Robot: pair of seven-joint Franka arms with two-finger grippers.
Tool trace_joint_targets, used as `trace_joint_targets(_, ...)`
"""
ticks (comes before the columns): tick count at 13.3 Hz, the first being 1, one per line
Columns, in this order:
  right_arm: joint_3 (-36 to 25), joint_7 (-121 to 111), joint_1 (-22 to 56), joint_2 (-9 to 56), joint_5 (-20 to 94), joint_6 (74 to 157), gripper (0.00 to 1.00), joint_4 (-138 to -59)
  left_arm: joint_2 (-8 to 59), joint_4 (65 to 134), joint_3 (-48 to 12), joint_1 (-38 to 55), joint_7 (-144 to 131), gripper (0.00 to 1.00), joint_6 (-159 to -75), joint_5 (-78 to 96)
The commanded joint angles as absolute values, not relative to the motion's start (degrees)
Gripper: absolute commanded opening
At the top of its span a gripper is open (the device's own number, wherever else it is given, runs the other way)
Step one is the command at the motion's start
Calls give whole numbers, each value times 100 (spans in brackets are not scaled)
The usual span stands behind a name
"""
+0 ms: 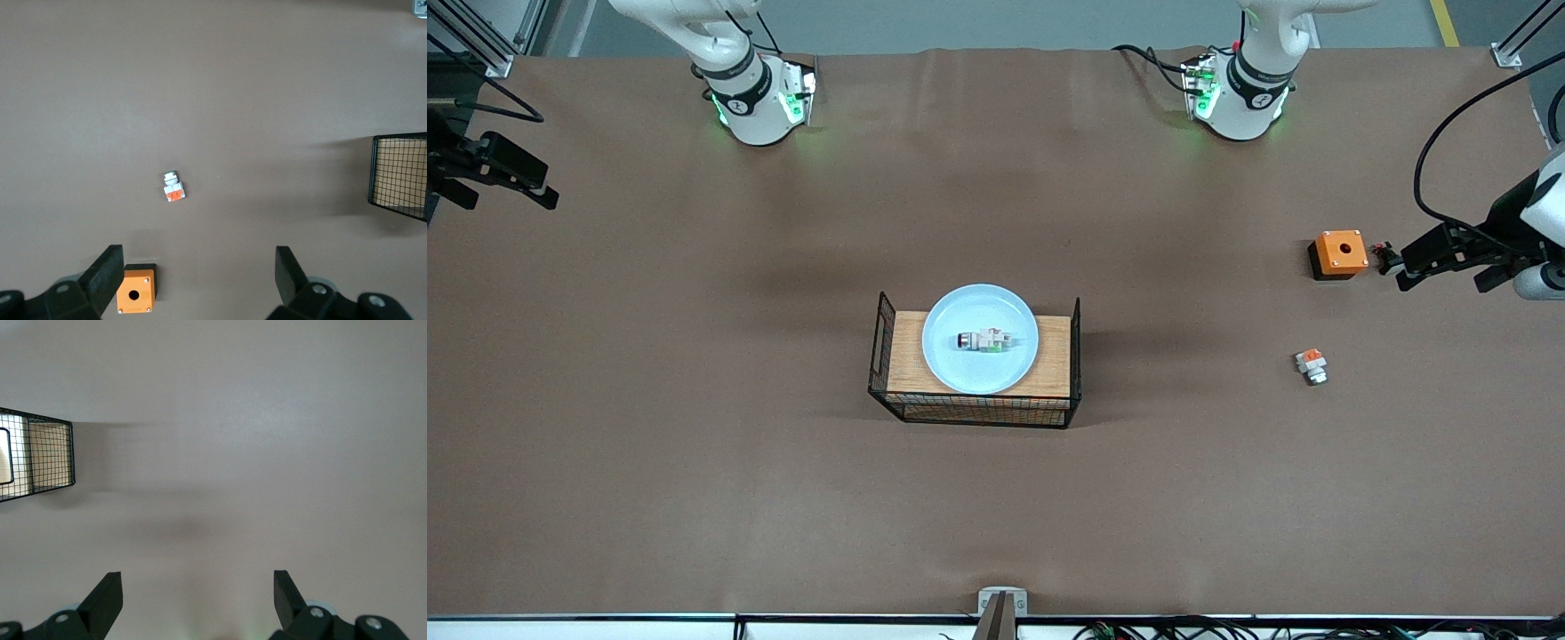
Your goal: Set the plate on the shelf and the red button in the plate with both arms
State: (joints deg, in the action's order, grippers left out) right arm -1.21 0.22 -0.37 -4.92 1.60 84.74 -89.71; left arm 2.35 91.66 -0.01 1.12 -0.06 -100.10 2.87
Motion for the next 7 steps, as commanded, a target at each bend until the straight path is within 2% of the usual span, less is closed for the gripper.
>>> trace_joint_targets(1,-97,-44,-35,-650,97,8490,100,-9123,211,9123,105,202,-193,100,-10063,158)
trace_joint_targets(7,-97,-44,-35,-650,53,8534,100,-9114,-52,9106,79,141,-518,100,-9976,149)
